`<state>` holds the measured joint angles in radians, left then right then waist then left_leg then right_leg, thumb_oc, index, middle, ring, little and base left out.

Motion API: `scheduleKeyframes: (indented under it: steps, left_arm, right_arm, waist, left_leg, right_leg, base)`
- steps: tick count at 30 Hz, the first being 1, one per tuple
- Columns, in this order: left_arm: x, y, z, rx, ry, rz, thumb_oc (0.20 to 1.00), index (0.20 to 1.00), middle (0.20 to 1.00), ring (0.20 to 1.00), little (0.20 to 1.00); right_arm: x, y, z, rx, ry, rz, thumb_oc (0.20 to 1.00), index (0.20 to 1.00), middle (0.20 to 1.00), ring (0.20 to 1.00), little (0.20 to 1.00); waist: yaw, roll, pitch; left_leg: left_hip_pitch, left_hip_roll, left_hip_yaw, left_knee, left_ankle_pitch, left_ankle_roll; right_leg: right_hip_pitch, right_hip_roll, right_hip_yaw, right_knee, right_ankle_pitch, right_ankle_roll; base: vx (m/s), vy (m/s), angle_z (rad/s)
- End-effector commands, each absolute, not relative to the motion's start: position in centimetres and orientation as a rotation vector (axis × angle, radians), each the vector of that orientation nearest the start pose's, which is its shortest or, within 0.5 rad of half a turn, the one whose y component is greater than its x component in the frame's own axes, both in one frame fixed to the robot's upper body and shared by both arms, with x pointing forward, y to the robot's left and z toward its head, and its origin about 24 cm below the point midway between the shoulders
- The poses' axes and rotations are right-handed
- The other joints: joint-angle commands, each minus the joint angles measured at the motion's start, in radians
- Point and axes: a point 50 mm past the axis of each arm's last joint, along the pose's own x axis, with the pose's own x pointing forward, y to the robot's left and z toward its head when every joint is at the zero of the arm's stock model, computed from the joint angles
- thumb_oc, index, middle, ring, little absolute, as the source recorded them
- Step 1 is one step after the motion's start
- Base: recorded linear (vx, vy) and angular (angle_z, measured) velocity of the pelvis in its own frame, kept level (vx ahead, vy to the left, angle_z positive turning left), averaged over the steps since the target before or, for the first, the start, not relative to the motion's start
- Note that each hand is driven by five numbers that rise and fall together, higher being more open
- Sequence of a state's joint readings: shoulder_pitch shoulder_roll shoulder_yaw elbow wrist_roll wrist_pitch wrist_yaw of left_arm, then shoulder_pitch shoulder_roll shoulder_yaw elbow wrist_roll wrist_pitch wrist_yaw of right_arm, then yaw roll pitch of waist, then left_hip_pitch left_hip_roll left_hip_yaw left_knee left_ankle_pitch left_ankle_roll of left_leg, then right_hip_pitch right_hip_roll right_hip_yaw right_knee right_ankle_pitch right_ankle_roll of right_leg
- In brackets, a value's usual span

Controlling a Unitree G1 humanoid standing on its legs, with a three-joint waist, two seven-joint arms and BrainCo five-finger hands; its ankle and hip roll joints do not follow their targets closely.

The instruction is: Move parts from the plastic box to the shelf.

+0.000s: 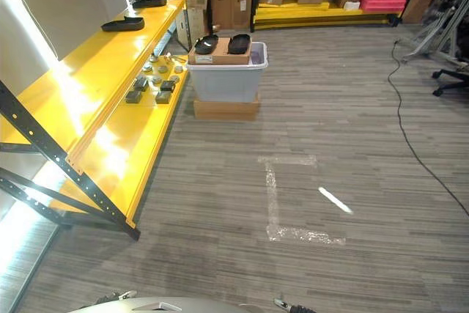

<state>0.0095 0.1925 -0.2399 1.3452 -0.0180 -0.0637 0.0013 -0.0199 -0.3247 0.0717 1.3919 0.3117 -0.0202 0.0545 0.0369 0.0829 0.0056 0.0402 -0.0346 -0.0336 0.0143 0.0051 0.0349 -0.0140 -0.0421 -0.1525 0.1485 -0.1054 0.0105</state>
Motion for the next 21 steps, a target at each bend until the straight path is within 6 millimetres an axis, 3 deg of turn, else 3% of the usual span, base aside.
scheduleKeyframes:
  steps: [1, 11, 16, 21]
  left_arm:
    - [8.0, 22.7, -16.6, 0.296, 1.254, 0.007, 1.0, 1.0, 1.0, 1.0, 1.0]
    - [7.1, 23.4, -16.6, 0.283, 1.276, 0.1, 1.0, 1.0, 1.0, 1.0, 1.0]
    - [7.4, 23.4, -16.6, 0.236, 1.246, 0.143, 1.0, 1.0, 1.0, 1.0, 1.0]
    - [8.1, 23.1, -16.4, 0.303, 1.201, 0.092, 1.0, 1.0, 1.0, 1.0, 1.0]
  right_arm:
    - [6.4, -27.4, -15.7, -0.022, 1.308, -0.352, 1.0, 1.0, 1.0, 1.0, 1.0]
    - [6.7, -26.7, -15.9, -0.007, 1.288, -0.351, 1.0, 1.0, 1.0, 1.0, 1.0]
    - [7.0, -26.5, -15.9, -0.033, 1.283, -0.317, 1.0, 1.0, 1.0, 1.0, 1.0]
    - [7.5, -26.3, -15.9, -0.046, 1.264, -0.307, 1.0, 1.0, 1.0, 1.0, 1.0]
  waist:
    - [-0.003, -0.064, 0.019]
    - [-0.007, -0.069, 0.021]
    - [-0.007, -0.07, 0.027]
    - [-0.008, -0.073, 0.027]
  left_leg:
    - [0.036, 0.038, -0.077, -0.102, -0.018, -0.074]
    - [0.039, 0.041, -0.072, -0.102, -0.023, -0.075]
    - [0.041, 0.042, -0.07, -0.102, -0.024, -0.074]
    - [0.049, 0.042, -0.065, -0.102, -0.03, -0.073]
  right_leg:
    - [0.136, -0.075, -0.001, -0.236, 0.1, 0.113]
    - [0.138, -0.074, 0.003, -0.236, 0.098, 0.112]
    - [0.137, -0.073, 0.007, -0.236, 0.098, 0.111]
    - [0.145, -0.075, 0.01, -0.236, 0.095, 0.112]
  base:
    - [0.0, 0.0, 0.0]
    - [0.0, 0.0, 0.0]
    - [0.0, 0.0, 0.0]
    - [0.0, 0.0, 0.0]
